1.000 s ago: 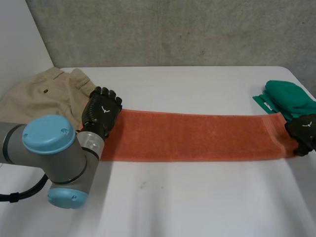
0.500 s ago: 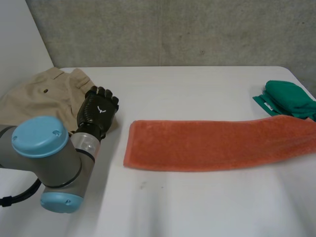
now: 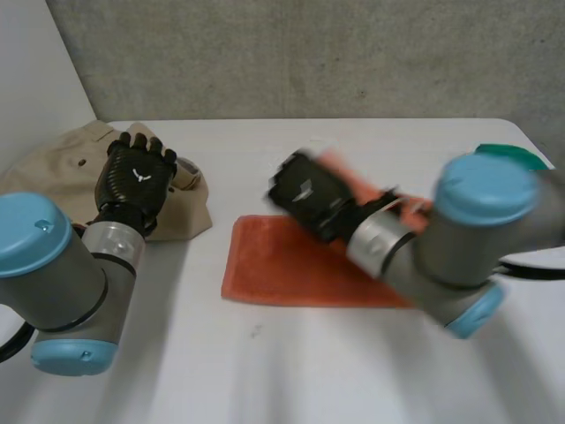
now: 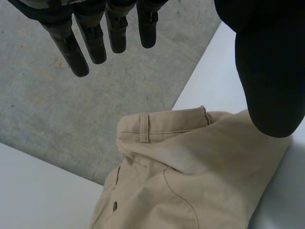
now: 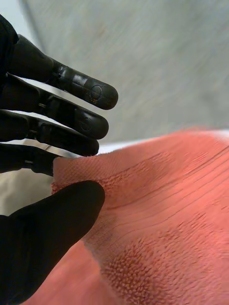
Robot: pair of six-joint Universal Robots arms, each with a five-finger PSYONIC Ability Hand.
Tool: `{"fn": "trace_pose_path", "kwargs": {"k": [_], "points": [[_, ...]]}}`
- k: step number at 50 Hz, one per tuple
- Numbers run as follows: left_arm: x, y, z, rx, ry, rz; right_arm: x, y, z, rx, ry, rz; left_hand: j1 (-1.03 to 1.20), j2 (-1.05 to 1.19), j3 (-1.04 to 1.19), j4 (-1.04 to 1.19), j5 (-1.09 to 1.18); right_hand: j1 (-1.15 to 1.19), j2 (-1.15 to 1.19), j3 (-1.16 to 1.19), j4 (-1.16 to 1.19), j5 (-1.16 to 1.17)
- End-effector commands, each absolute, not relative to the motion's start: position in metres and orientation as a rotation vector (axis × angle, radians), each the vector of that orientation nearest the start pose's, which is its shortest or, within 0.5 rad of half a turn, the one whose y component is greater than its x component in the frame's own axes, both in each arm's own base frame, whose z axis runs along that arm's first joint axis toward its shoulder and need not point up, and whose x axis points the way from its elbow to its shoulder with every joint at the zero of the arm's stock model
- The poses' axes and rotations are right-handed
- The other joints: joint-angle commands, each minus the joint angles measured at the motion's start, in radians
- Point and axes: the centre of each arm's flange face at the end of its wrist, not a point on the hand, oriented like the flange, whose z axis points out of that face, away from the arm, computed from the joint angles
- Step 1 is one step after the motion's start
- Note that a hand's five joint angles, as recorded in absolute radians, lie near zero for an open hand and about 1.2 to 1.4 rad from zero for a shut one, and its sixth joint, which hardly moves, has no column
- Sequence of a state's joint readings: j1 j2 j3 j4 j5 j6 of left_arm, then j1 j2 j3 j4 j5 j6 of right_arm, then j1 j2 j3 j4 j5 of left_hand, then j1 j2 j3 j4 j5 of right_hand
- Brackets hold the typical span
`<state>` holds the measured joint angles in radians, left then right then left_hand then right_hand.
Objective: Fold the laundry.
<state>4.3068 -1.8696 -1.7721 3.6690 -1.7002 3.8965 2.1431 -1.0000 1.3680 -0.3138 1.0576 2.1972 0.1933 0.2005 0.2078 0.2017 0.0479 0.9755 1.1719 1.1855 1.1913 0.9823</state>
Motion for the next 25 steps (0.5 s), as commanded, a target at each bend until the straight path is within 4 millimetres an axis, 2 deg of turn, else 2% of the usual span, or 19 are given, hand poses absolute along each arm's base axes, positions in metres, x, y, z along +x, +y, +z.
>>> {"fn": "trace_pose_path", "kwargs": {"k": [1, 2, 3, 4, 5, 6, 8, 9, 11, 12, 13, 16, 18, 20, 23, 25], "points": [[-0.247, -0.276, 0.197, 0.945, 1.782, -2.004, 0.399, -0.206, 0.132, -1.922, 1.107, -1.85, -0.019, -0.026, -0.033, -0.027, -0.048, 0.421, 0.224, 0.211, 0.205, 0.239], [-0.248, -0.275, 0.196, 0.95, 1.787, -2.002, 0.399, -0.205, 0.131, -1.924, 1.108, -1.841, -0.019, -0.026, -0.033, -0.027, -0.048, 0.421, 0.224, 0.211, 0.205, 0.239], [-0.25, -0.274, 0.195, 0.959, 1.789, -2.003, 0.398, -0.205, 0.129, -1.922, 1.129, -1.835, -0.019, -0.026, -0.033, -0.027, -0.048, 0.093, -0.103, -0.117, -0.122, -0.088], [-0.25, -0.274, 0.195, 0.96, 1.789, -2.003, 0.397, -0.206, 0.13, -1.917, 1.141, -1.843, -0.019, -0.026, -0.033, -0.027, -0.048, -0.128, -0.324, -0.338, -0.344, -0.309], [-0.251, -0.273, 0.194, 0.965, 1.791, -2.006, 0.397, -0.207, 0.136, -1.906, 1.155, -1.858, -0.019, -0.026, -0.033, -0.027, -0.048, -0.72, -0.917, -0.93, -0.936, -0.901], [-0.251, -0.273, 0.194, 0.965, 1.791, -2.006, 0.396, -0.207, 0.14, -1.9, 1.162, -1.87, -0.019, -0.026, -0.033, -0.027, -0.048, -0.801, -0.997, -1.011, -1.017, -0.982], [-0.253, -0.273, 0.196, 0.966, 1.787, -2.017, 0.394, -0.212, 0.153, -1.871, 1.199, -1.923, -0.019, -0.026, -0.033, -0.027, -0.048, -0.801, -0.997, -1.011, -1.017, -0.982], [-0.256, -0.271, 0.198, 0.97, 1.784, -2.036, 0.387, -0.22, 0.168, -1.821, 1.277, -1.974, -0.019, -0.026, -0.033, -0.027, -0.048, -0.801, -0.997, -1.011, -1.017, -0.982], [-0.263, -0.266, 0.2, 0.984, 1.78, -2.063, 0.374, -0.234, 0.179, -1.735, 1.409, -2.013, -0.019, -0.026, -0.033, -0.027, -0.048, -0.801, -0.997, -1.011, -1.017, -0.982], [-0.268, -0.263, 0.202, 0.993, 1.775, -2.082, 0.365, -0.241, 0.182, -1.684, 1.48, -2.016, -0.019, -0.026, -0.033, -0.027, -0.048, -0.801, -0.997, -1.011, -1.017, -0.982], [-0.277, -0.257, 0.205, 1.012, 1.771, -2.121, 0.346, -0.256, 0.188, -1.566, 1.628, -2.022, -0.019, -0.026, -0.033, -0.027, -0.048, -0.801, -0.997, -1.011, -1.017, -0.982], [-0.29, -0.247, 0.21, 1.037, 1.768, -2.176, 0.313, -0.27, 0.199, -1.362, 1.807, -1.998, -0.019, -0.026, -0.033, -0.027, -0.048, -0.801, -0.997, -1.011, -1.017, -0.982], [-0.302, -0.238, 0.211, 1.061, 1.779, -2.22, 0.301, -0.269, 0.197, -1.297, 1.875, -1.951, -0.019, -0.026, -0.033, -0.027, -0.048, -0.801, -0.997, -1.011, -1.017, -0.982], [-0.308, -0.234, 0.209, 1.08, 1.793, -2.235, 0.284, -0.266, 0.186, -1.236, 1.984, -1.861, -0.019, -0.026, -0.033, -0.027, -0.048, -0.801, -0.997, -1.011, -1.017, -0.982], [-0.323, -0.228, 0.197, 1.129, 1.827, -2.238, 0.264, -0.265, 0.171, -1.2, 2.108, -1.78, -0.019, -0.026, -0.033, -0.027, -0.048, -0.801, -0.997, -1.011, -1.017, -0.982], [-0.333, -0.224, 0.188, 1.171, 1.84, -2.232, 0.243, -0.267, 0.157, -1.161, 2.223, -1.715, -0.019, -0.026, -0.033, -0.027, -0.048, -0.801, -0.997, -1.011, -1.017, -0.982]]}}
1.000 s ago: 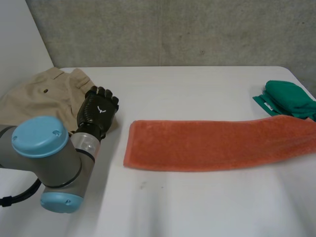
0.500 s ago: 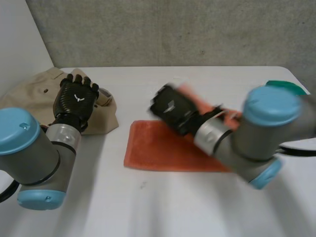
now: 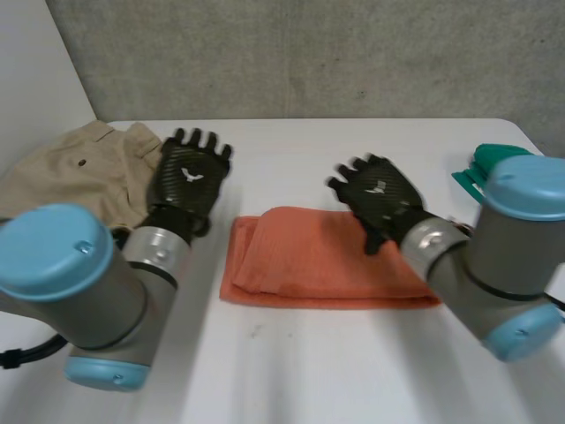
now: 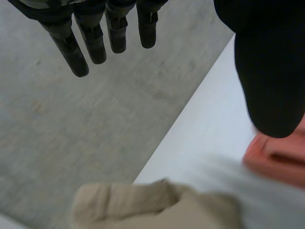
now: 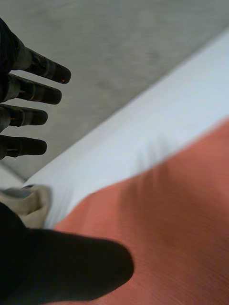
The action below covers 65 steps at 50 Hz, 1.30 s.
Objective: Fold the laundry.
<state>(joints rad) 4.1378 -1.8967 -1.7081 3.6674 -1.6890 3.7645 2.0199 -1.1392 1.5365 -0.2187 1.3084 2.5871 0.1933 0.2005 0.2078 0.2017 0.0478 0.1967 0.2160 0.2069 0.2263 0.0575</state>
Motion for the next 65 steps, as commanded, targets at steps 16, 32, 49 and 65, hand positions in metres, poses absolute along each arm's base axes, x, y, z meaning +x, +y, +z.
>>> {"fn": "trace_pose_path", "kwargs": {"k": [16, 32, 49, 65], "points": [[-0.333, -0.224, 0.179, 1.188, 1.863, -2.202, 0.202, -0.301, 0.132, -1.29, 2.386, -1.736, -0.019, -0.026, -0.033, -0.027, -0.048, 1.2, 1.18, 1.189, 1.17, 1.164], [-0.283, -0.245, 0.202, 0.995, 1.876, -2.144, 0.369, -0.22, 0.174, -1.596, 1.635, -1.808, -0.019, -0.026, -0.033, -0.027, -0.048, 1.2, 1.18, 1.189, 1.17, 1.164], [-0.289, -0.254, 0.219, 0.928, 1.863, -2.242, 0.34, -0.268, 0.214, -0.984, 1.825, -1.777, -0.018, -0.025, -0.032, -0.026, -0.047, -0.022, -0.042, -0.032, -0.052, -0.058], [-0.367, -0.204, 0.172, 1.269, 2.107, -2.193, 0.259, -0.298, 0.2, -0.617, 2.192, -1.685, -0.003, -0.011, -0.018, -0.012, -0.032, -0.022, -0.042, -0.032, -0.052, -0.058]]}}
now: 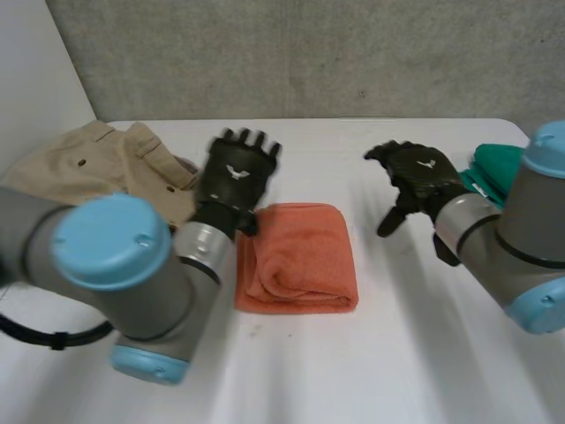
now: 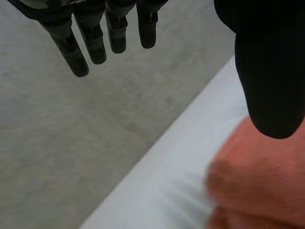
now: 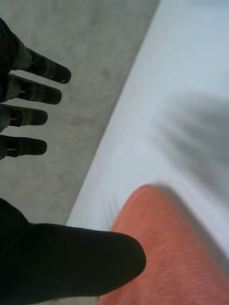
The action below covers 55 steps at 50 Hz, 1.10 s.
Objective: Fold the laundry.
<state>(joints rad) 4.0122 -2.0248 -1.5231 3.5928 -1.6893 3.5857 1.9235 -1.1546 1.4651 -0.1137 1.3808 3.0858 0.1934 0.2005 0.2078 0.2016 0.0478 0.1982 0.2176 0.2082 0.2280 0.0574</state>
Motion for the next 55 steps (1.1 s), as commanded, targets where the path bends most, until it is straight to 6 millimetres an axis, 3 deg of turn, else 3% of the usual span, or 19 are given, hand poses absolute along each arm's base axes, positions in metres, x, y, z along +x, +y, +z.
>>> {"fn": "trace_pose_path", "kwargs": {"k": [1, 10, 16, 25, 30, 33, 39, 46, 49, 50, 55], "points": [[-0.367, -0.202, 0.167, 1.282, 2.123, -2.168, 0.259, -0.298, 0.2, -0.62, 2.196, -1.681, 0.002, -0.005, -0.012, -0.006, -0.026, -0.024, -0.043, -0.034, -0.053, -0.057], [-0.363, -0.205, 0.143, 1.305, 2.171, -2.042, 0.267, -0.302, 0.192, -0.659, 2.203, -1.65, 0.261, 0.253, 0.246, 0.252, 0.232, -0.024, -0.043, -0.034, -0.053, -0.057], [-0.349, -0.219, 0.14, 1.186, 2.179, -1.976, 0.277, -0.299, 0.187, -0.699, 2.213, -1.586, 0.493, 0.485, 0.478, 0.484, 0.464, -0.024, -0.043, -0.034, -0.053, -0.057], [-0.335, -0.209, 0.131, 1.167, 2.206, -1.87, 0.309, -0.291, 0.183, -0.785, 2.15, -1.498, 0.502, 0.494, 0.487, 0.493, 0.473, -0.024, -0.043, -0.034, -0.053, -0.057], [-0.328, -0.203, 0.126, 1.183, 2.232, -1.807, 0.33, -0.281, 0.169, -0.831, 2.138, -1.445, 0.464, 0.456, 0.449, 0.455, 0.435, -0.024, -0.043, -0.034, -0.053, -0.057], [-0.325, -0.201, 0.13, 1.182, 2.233, -1.802, 0.332, -0.282, 0.161, -0.838, 2.147, -1.429, 0.428, 0.421, 0.414, 0.42, 0.399, -0.024, -0.043, -0.034, -0.053, -0.057], [-0.324, -0.202, 0.166, 1.116, 2.181, -1.921, 0.332, -0.287, 0.138, -0.849, 2.205, -1.406, 0.144, 0.137, 0.129, 0.136, 0.115, -0.024, -0.043, -0.034, -0.053, -0.057], [-0.329, -0.223, 0.21, 1.003, 2.096, -2.106, 0.332, -0.286, 0.137, -0.945, 2.202, -1.44, 0.05, 0.042, 0.035, 0.041, 0.021, -0.024, -0.043, -0.034, -0.053, -0.057], [-0.336, -0.229, 0.22, 0.992, 2.07, -2.162, 0.332, -0.284, 0.137, -0.951, 2.201, -1.438, 0.026, 0.019, 0.012, 0.018, -0.003, -0.024, -0.043, -0.034, -0.053, -0.057], [-0.338, -0.231, 0.22, 0.997, 2.068, -2.169, 0.332, -0.284, 0.138, -0.951, 2.201, -1.438, 0.026, 0.019, 0.012, 0.018, -0.003, -0.024, -0.043, -0.034, -0.053, -0.057], [-0.356, -0.242, 0.184, 1.121, 2.133, -2.092, 0.331, -0.281, 0.137, -0.952, 2.205, -1.43, 0.011, 0.004, -0.003, 0.003, -0.018, -0.024, -0.043, -0.034, -0.053, -0.057]]}}
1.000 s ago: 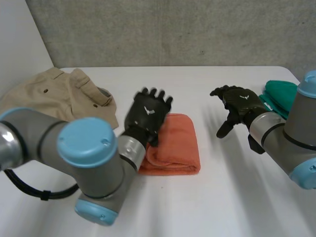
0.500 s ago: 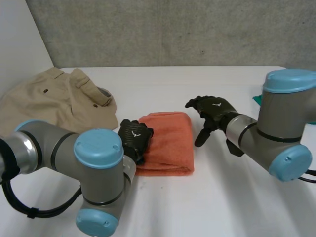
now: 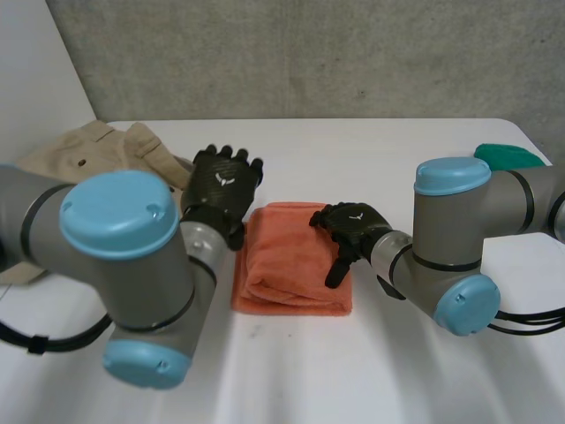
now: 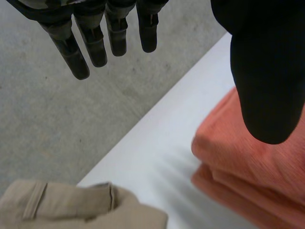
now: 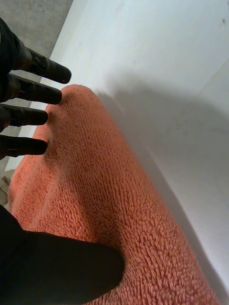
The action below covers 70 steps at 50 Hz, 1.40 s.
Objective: Fold the laundry.
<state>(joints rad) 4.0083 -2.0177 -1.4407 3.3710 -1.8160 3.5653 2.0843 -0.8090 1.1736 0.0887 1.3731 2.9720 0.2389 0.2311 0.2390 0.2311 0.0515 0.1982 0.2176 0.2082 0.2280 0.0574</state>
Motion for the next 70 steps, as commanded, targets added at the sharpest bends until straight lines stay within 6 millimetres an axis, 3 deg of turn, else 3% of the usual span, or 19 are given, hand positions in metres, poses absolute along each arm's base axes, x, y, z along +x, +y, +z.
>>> {"fn": "trace_pose_path", "kwargs": {"k": [1, 6, 12, 19, 21, 25, 31, 35, 41, 44, 49, 58, 70], "points": [[-0.357, -0.242, 0.178, 1.136, 2.151, -2.064, 0.331, -0.281, 0.136, -0.952, 2.206, -1.428, -0.034, -0.026, -0.034, -0.026, -0.021, -0.024, -0.043, -0.034, -0.053, -0.057], [-0.351, -0.237, 0.143, 1.219, 2.259, -1.854, 0.329, -0.28, 0.134, -0.948, 2.228, -1.429, -0.061, -0.053, -0.061, -0.053, -0.048, -0.024, -0.043, -0.034, -0.053, -0.057], [-0.345, -0.235, 0.131, 1.241, 2.296, -1.757, 0.327, -0.28, 0.133, -0.954, 2.242, -1.435, -0.061, -0.053, -0.061, -0.053, -0.048, -0.024, -0.043, -0.034, -0.053, -0.057], [-0.333, -0.245, 0.135, 1.195, 2.313, -1.727, 0.326, -0.279, 0.145, -0.954, 2.226, -1.475, -0.061, -0.053, -0.061, -0.053, -0.048, -0.024, -0.043, -0.034, -0.053, -0.057], [-0.334, -0.245, 0.142, 1.19, 2.305, -1.756, 0.325, -0.277, 0.156, -0.95, 2.203, -1.507, -0.061, -0.053, -0.061, -0.053, -0.048, -0.024, -0.043, -0.034, -0.053, -0.057], [-0.334, -0.246, 0.184, 1.129, 2.242, -1.917, 0.323, -0.27, 0.175, -0.937, 2.163, -1.584, -0.061, -0.053, -0.061, -0.053, -0.048, -0.024, -0.043, -0.034, -0.053, -0.057], [-0.334, -0.244, 0.216, 1.091, 2.21, -2.043, 0.32, -0.248, 0.187, -0.957, 2.125, -1.655, -0.061, -0.053, -0.061, -0.053, -0.048, -0.024, -0.043, -0.034, -0.053, -0.057], [-0.337, -0.24, 0.236, 1.197, 2.193, -2.15, 0.317, -0.23, 0.174, -0.971, 2.147, -1.604, -0.061, -0.053, -0.061, -0.053, -0.048, -0.024, -0.043, -0.034, -0.053, -0.057], [-0.327, -0.243, 0.248, 1.365, 2.289, -2.169, 0.33, -0.192, 0.146, -1.057, 2.094, -1.537, -0.061, -0.053, -0.061, -0.053, -0.048, -0.024, -0.043, -0.034, -0.053, -0.057], [-0.325, -0.241, 0.252, 1.401, 2.362, -2.173, 0.336, -0.186, 0.128, -1.072, 2.077, -1.545, -0.061, -0.053, -0.061, -0.053, -0.048, -0.024, -0.043, -0.034, -0.053, -0.057], [-0.326, -0.235, 0.26, 1.516, 2.454, -2.222, 0.343, -0.195, 0.119, -1.047, 2.052, -1.647, -0.058, -0.05, -0.058, -0.05, -0.045, -0.024, -0.043, -0.034, -0.053, -0.057], [-0.327, -0.233, 0.27, 1.551, 2.429, -2.271, 0.353, -0.209, 0.101, -1.125, 2.029, -1.724, -0.058, -0.05, -0.058, -0.05, -0.045, -0.024, -0.043, -0.034, -0.053, -0.057], [-0.326, -0.229, 0.28, 1.552, 2.393, -2.312, 0.365, -0.223, 0.1, -1.155, 1.964, -1.802, -0.058, -0.05, -0.058, -0.05, -0.045, -0.024, -0.043, -0.034, -0.053, -0.057]]}}
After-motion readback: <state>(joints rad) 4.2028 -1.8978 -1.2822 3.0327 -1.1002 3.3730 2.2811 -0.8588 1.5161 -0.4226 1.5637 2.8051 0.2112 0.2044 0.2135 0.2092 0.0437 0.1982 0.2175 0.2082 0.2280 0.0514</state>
